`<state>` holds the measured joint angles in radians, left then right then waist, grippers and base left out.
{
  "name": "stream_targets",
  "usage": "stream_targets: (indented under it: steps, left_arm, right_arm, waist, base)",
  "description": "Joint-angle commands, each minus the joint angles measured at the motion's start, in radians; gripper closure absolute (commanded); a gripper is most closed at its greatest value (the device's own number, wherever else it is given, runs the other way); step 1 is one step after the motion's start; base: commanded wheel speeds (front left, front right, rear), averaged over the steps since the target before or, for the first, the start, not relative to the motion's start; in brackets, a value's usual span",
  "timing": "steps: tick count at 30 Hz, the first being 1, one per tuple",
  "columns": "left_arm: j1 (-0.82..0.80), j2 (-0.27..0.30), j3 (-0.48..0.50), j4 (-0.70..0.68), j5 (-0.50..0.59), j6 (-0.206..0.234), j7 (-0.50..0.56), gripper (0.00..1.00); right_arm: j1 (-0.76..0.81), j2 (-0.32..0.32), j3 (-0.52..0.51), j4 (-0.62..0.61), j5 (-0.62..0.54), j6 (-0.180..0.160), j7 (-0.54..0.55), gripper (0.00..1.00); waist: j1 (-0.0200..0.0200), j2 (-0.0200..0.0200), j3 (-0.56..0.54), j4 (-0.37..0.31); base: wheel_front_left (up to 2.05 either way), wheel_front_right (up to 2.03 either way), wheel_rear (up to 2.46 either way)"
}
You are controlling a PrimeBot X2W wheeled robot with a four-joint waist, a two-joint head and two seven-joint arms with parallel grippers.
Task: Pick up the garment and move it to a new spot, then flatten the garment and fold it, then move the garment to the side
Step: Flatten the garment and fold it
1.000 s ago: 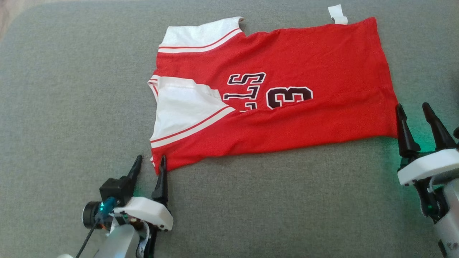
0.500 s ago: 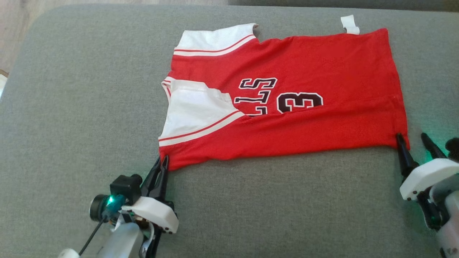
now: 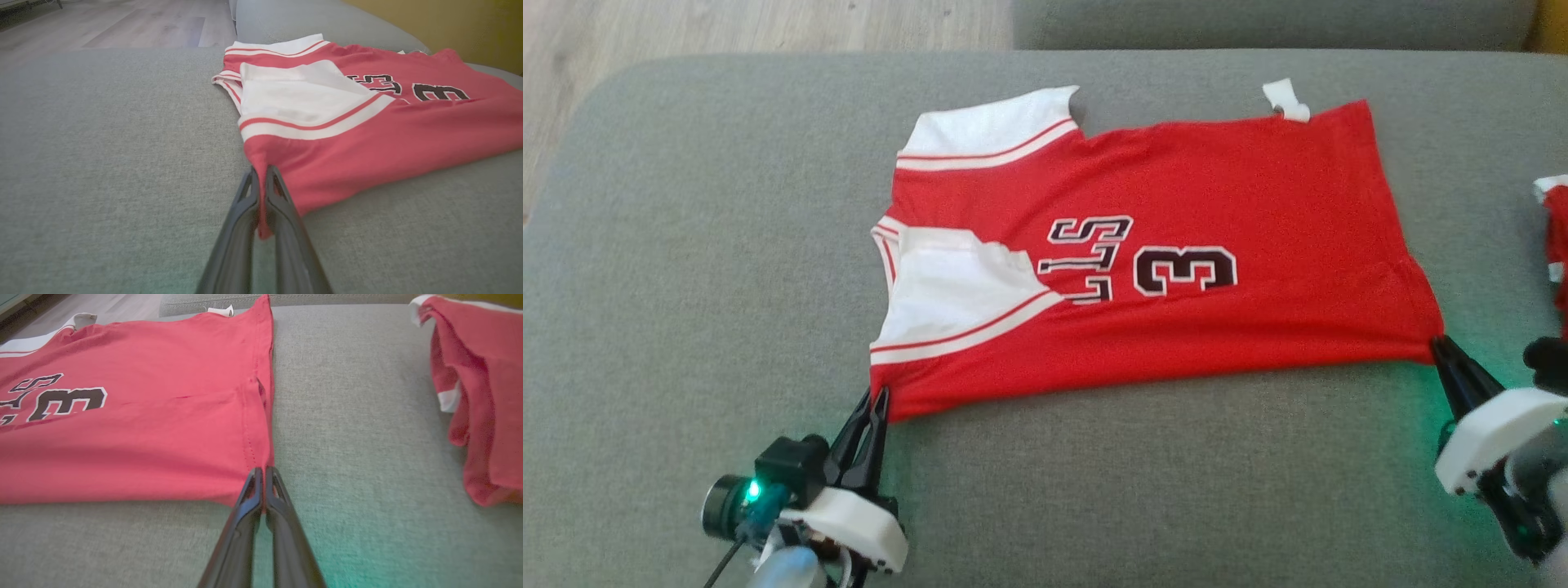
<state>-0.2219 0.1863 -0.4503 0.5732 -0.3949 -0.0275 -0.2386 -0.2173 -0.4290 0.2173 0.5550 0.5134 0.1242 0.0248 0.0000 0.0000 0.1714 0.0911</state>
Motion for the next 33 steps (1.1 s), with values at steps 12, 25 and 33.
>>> stream_targets:
  steps: [12,25,33]
  left_arm:
    - [0.164,0.119,0.003,-0.237,0.012,0.035,0.097,1.00]
    - [0.277,0.168,-0.009,-0.434,-0.003,0.087,0.217,1.00]
    - [0.245,0.179,-0.018,-0.460,0.009,0.094,0.239,0.00]
  right_arm:
    - [0.304,-0.119,-0.097,-0.343,0.054,0.007,0.156,1.00]
    - [0.467,-0.021,-0.242,-0.525,-0.009,0.007,0.282,1.00]
    - [0.458,0.020,-0.280,-0.598,-0.064,0.007,0.267,0.00]
  waist:
    - [0.0000,0.0000,-0.055,-0.030]
    - [0.0000,0.0000,-0.049,-0.032]
    - [0.0000,0.0000,-0.047,-0.044]
  base:
    - [0.00,0.00,0.00]
    - [0.00,0.00,0.00]
    - [0.00,0.00,0.00]
